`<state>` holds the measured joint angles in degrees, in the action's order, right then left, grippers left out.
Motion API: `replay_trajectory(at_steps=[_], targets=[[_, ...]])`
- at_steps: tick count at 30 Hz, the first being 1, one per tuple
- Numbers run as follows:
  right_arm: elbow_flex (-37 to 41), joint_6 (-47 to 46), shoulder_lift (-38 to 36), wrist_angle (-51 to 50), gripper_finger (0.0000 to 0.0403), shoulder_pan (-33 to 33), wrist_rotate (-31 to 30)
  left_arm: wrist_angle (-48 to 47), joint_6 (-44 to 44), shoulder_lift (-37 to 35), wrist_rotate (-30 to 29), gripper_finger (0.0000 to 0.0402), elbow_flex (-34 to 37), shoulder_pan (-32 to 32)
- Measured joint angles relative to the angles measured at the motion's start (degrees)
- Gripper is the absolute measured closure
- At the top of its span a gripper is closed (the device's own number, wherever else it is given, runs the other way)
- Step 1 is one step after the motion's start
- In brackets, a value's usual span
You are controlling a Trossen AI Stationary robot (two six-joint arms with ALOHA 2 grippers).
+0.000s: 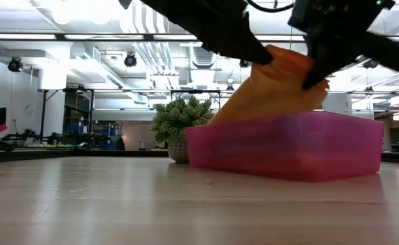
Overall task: Fold microfiber towels
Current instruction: Put the orange microfiber cloth into the pink bin
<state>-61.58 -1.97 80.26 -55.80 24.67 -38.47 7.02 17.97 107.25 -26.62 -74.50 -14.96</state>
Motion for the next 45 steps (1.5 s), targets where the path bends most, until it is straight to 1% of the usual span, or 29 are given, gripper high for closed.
replay_trajectory(at_steps=[3, 5, 7, 9, 12, 16, 21, 24, 28, 33, 36, 41, 44, 45], targets=[[0.0, -2.3, 0.1, 0.7, 0.0393, 0.2, 7.7, 0.2, -3.5, 1.0, 4.9, 0.0401, 0.0, -0.4], [0.5, -4.3, 0.4, 1.1, 0.0393, 0.3, 11.3, 0.2, -6.1, 1.9, 7.3, 0.0399, 0.0, -0.4], [1.2, -6.1, 0.6, 1.4, 0.0390, 0.5, 13.0, 0.2, -7.8, 2.6, 8.0, 0.0394, 0.0, -0.6], [1.7, -7.5, 0.7, 1.4, 0.0378, 0.9, 13.5, 0.1, -8.5, 2.9, 8.0, 0.0383, 0.0, -0.9], [1.9, -9.4, 0.7, 1.0, 0.0348, 1.0, 16.3, 0.1, -8.4, 3.1, 8.5, 0.0360, 0.0, -1.3], [1.9, -10.9, 0.7, 1.1, 0.0309, 1.0, 19.8, 0.0, -8.4, 3.1, 10.8, 0.0321, 0.0, -1.5], [1.8, -11.8, 0.7, 1.1, 0.0272, 1.0, 23.9, -0.5, -8.1, 3.1, 11.1, 0.0282, 0.0, -2.0], [0.9, -13.7, 0.7, -0.7, 0.0257, 1.0, 26.6, -3.8, -7.4, 2.3, 11.1, 0.0271, 0.0, -2.1], [-1.5, -15.6, 0.5, -3.7, 0.0241, 1.0, 29.7, -9.2, -7.6, -1.1, 10.8, 0.0267, 0.0, -2.1], [-5.5, -16.5, -0.2, -7.1, 0.0232, 0.9, 28.8, -15.9, -8.6, -4.4, 9.7, 0.0267, 0.3, -1.9], [-7.4, -14.8, -1.0, -6.9, 0.0232, 0.8, 26.9, -16.7, -8.6, -5.7, 8.8, 0.0267, 1.5, -1.8], [-9.7, -12.0, -2.5, -6.2, 0.0232, -0.4, 19.1, -17.2, -8.6, -8.3, 7.7, 0.0267, 5.2, -1.2], [-10.2, -10.2, -2.8, -5.9, 0.0235, -3.0, 14.9, -17.0, -8.4, -10.5, 6.9, 0.0267, 7.3, -0.8], [-10.2, -9.3, -2.8, -5.2, 0.0236, -4.3, 14.4, -17.2, -8.2, -11.3, 6.6, 0.0267, 8.0, -0.6]])
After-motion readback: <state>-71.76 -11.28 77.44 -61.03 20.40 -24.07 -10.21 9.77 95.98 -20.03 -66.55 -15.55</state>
